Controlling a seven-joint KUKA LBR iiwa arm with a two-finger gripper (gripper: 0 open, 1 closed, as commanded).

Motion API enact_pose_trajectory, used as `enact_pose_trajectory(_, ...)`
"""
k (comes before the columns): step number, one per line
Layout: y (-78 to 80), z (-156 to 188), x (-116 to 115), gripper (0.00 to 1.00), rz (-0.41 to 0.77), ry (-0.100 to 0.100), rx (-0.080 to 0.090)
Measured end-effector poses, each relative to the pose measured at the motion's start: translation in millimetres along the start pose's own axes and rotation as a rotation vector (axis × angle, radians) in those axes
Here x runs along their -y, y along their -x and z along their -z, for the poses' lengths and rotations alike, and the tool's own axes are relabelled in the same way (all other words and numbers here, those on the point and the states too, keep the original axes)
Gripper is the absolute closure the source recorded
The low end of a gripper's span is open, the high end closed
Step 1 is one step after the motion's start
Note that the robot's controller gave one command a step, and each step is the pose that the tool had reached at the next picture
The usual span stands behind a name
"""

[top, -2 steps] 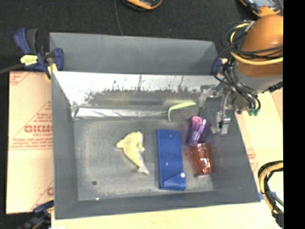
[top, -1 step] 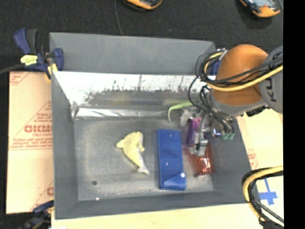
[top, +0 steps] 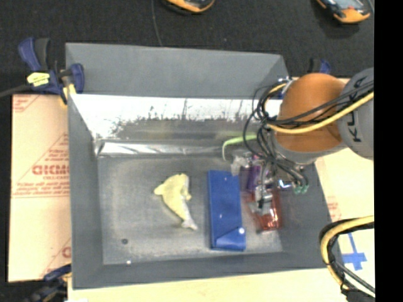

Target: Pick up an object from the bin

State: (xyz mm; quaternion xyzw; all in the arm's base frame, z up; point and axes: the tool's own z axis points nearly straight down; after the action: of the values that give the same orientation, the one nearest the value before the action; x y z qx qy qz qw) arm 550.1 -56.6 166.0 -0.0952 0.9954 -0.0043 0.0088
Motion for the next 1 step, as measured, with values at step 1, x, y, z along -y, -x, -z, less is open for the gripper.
enact_pose_trajectory(1,4.3,32.6,-43.7,0.00,-0.113,0.007,-0.008)
